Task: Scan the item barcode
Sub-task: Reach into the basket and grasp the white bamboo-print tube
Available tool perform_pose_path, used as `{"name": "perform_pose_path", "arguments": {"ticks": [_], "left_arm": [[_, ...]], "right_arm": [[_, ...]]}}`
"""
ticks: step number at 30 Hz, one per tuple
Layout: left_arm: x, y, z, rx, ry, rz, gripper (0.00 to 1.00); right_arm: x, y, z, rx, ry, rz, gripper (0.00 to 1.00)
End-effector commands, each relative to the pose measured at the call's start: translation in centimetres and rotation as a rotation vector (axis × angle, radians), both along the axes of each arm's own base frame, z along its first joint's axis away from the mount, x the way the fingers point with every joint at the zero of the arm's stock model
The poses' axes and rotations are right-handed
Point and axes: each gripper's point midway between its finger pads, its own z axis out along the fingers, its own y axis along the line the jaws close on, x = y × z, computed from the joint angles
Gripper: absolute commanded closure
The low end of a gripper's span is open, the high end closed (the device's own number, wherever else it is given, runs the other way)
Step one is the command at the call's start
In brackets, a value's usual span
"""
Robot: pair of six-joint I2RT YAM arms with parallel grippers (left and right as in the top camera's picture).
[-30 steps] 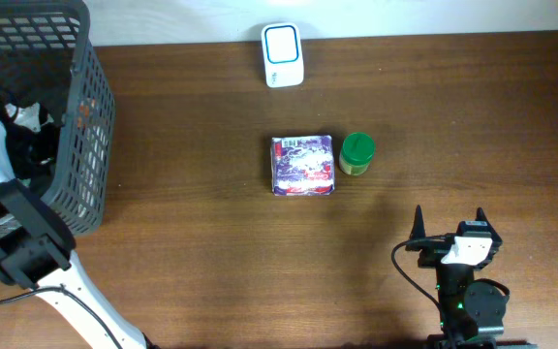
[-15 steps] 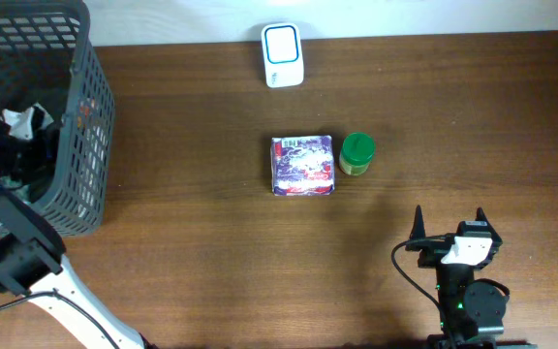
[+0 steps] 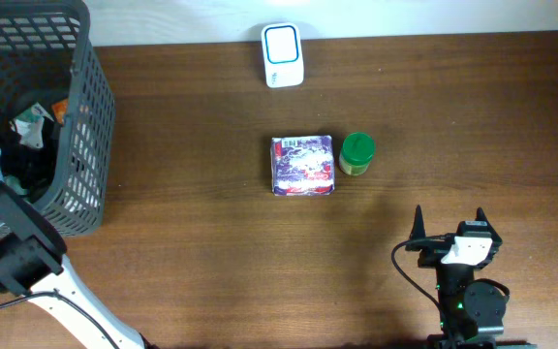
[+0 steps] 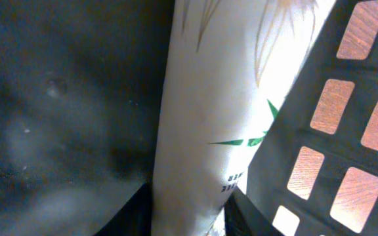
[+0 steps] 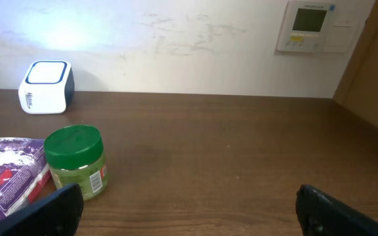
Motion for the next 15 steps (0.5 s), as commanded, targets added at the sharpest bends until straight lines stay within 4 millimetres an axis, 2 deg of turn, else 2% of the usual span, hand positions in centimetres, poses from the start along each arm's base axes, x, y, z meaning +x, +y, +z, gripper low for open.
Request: {"name": "perform_pose_path", "arguments": {"ticks": [1, 2, 5, 7, 9, 11, 12, 15], "left_arm": [[-1.0, 1.0, -1.5, 0.056, 0.079, 0.035, 0.73], [-0.9, 1.1, -1.3, 0.058, 0.075, 0.040, 0.77], [0.1, 1.8, 0.5, 0.065, 0.063, 0.114, 1.00], [1.7, 2.8, 4.5, 0.073, 0.008, 0.186, 1.00], [2.7, 2.9, 7.9, 0.072, -0.059, 0.183, 1.00], [4.0, 2.8, 12.4, 0.068, -0.162, 0.185, 1.00], [4.2, 2.8, 13.8, 0.068, -0.190, 0.192, 1.00], [4.8, 2.0, 21.0, 0.082, -0.350, 0.192, 1.00]], "right_arm": [[0.0, -0.2, -0.4, 0.001, 0.007, -0.006, 0.02], [0.0, -0.2, -0.4, 0.001, 0.008, -0.006, 0.02], [0.0, -0.2, -0.4, 0.001, 0.007, -0.006, 0.02], [0.0, -0.2, -0.4, 0.001, 0.008, -0.006, 0.02], [0.0, -0.2, -0.4, 0.001, 0.007, -0.006, 0.02], [0.0, -0.2, -0.4, 0.001, 0.007, -0.006, 0.01], [0.0, -0.2, -0.4, 0.001, 0.007, -0.006, 0.02], [0.0, -0.2, -0.4, 0.001, 0.008, -0.006, 0.02]]}}
